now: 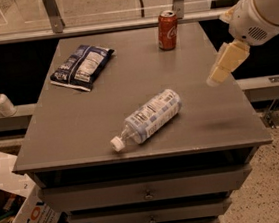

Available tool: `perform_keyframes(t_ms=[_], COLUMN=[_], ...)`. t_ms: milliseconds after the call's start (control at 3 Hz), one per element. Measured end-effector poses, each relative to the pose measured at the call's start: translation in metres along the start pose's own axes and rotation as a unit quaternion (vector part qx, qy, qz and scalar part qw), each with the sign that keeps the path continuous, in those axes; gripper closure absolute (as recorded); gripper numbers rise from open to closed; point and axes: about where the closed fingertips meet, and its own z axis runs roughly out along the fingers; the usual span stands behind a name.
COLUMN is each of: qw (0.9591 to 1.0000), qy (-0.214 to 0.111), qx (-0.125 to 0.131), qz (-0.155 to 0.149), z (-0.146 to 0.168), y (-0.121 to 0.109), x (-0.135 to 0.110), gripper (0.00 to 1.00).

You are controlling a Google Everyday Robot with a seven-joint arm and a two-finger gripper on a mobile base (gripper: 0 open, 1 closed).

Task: Knock coke can over

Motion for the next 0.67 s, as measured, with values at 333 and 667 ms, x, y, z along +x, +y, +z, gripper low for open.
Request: perform_keyframes(t_ms=[333,667], qw=[0.9994,0.9949], qy=[-0.022,-0.075], qx=[-0.016,-0.034], qz=[0.019,0.059], z=[0.012,0.043], y=[0.000,-0.013], x=[-0.001,-0.013], gripper=[0.00,0.00])
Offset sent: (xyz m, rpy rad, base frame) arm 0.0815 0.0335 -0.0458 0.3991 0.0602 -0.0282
